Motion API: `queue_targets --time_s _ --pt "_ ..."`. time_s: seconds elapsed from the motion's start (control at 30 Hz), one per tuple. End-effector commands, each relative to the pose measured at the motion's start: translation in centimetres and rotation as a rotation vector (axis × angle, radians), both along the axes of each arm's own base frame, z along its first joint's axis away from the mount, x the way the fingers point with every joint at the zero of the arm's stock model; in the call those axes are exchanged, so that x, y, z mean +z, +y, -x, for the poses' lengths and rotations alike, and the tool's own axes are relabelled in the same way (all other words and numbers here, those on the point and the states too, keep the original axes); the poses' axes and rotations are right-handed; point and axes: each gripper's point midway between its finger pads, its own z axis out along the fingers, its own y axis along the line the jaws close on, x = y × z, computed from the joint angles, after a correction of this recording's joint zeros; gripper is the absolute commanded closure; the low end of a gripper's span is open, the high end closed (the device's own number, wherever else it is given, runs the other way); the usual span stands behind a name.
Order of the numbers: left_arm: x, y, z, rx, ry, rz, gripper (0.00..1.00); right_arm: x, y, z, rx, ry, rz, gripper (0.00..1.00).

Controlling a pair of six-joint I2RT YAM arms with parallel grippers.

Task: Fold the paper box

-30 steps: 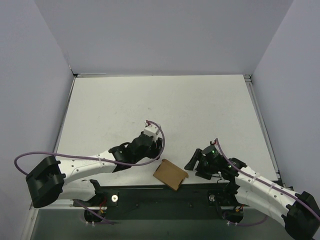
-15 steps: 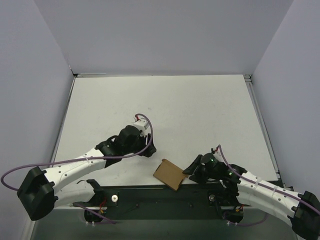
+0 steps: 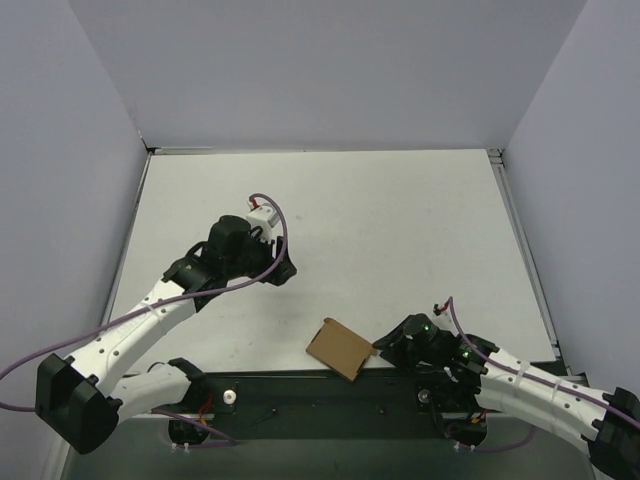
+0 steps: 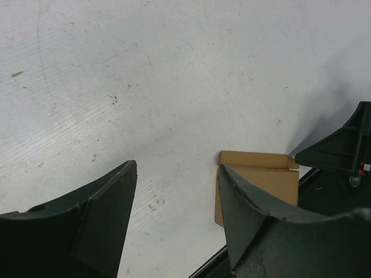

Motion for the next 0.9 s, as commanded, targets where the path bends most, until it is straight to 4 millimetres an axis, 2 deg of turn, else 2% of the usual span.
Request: queue_targets --time_s 0.0,0.3,0.5,0.6,0.67,0.87 --pt "1.1 -0.2 -0.8 -0.049 -0.047 -0.01 0.32 -1.0 -0.5 -0.3 -0.043 0.017 0.039 0.68" --pt "0.2 0.4 -2.0 -0.054 -0.056 -0.037 0.32 -1.0 -0.1 0.2 -0.02 0.042 0.065 0.75" --pt "0.0 0.6 -1.9 -0.061 -0.057 -0.034 0.32 -1.0 0.0 0.0 -0.017 0.029 0.073 0.87" --pt "0.1 0.3 -1.8 -0.077 -0.059 -0.021 0.32 -0.7 0.2 -0.6 -0.002 -0.007 0.082 1.0" --pt "0.3 0.2 -1.7 -0.083 -0.065 -0.014 0.32 -0.4 0.1 -1.2 0.009 -0.047 0.107 1.0" --pt "1.0 -0.2 -1.7 -0.092 -0.07 0.01 0.32 4.5 1.0 -5.1 0.157 -0.319 0.239 1.0"
